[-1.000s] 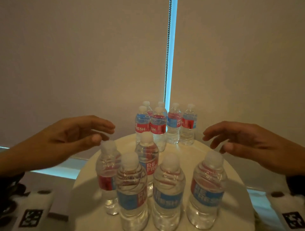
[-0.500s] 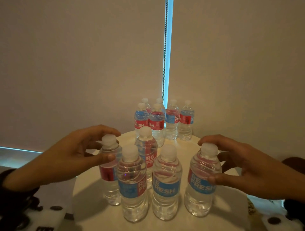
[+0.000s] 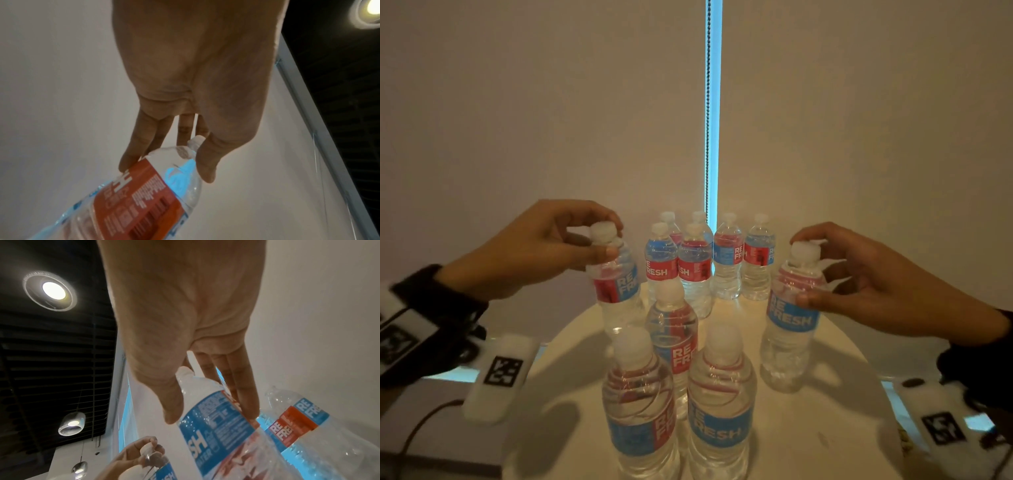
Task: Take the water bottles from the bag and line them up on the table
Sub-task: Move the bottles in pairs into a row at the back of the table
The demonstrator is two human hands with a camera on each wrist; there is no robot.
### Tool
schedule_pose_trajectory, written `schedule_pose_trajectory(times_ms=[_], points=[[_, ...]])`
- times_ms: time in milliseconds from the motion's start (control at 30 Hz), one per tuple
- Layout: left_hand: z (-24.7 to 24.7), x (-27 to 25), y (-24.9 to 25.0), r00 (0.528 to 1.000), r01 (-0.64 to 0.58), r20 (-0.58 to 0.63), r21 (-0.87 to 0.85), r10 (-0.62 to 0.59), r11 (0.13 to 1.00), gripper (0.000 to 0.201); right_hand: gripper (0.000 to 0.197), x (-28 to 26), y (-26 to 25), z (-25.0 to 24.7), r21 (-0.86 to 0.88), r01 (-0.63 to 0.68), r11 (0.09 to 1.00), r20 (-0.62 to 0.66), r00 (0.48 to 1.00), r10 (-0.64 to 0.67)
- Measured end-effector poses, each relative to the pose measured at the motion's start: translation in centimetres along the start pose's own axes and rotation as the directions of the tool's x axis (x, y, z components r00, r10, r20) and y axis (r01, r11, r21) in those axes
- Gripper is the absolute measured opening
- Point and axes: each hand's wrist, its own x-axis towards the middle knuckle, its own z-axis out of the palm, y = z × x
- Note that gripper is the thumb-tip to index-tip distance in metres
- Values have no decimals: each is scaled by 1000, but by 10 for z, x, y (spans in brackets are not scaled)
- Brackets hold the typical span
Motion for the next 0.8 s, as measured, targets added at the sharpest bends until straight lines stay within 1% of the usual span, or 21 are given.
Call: schedule_pose_trajectory(times_ms=[67,133,267,367,467,533,600,700,767,800], points=[[9,20,3,999,-16,43,-10,17,1000,46,64,14,7,-2,-31,-4,1000,-25,1000,3],[19,39,6,994,-46,99,-5,46,999,34,64,27,13,-2,-67,-4,998,-43,999,1],[43,76,9,967,-114,232,31,104,993,31,55,50,30,0,-134,-38,990,-63,998,30],[62,100,10,933,-212,318,116,166,970,24,51,62,47,1,-161,-76,984,-80,995,63],[82,119,12,889,-362,388,271,243,892,23,51,71,58,5,-184,-88,979,-79,994,75],[93,131,11,873,-420,409,355,265,835,25,50,77,66,7,-189,-97,977,-81,993,83],[103,142,8,871,-443,416,439,261,782,31,51,82,73,11,-190,-102,977,-88,992,87],[118,154,5,872,-475,409,571,269,670,41,51,88,79,16,-186,-110,976,-99,991,93],[125,160,4,887,-452,399,648,233,613,41,49,91,82,20,-181,-119,976,-105,989,101],[128,161,4,894,-438,393,670,214,600,41,48,93,83,21,-179,-123,976,-110,988,105]])
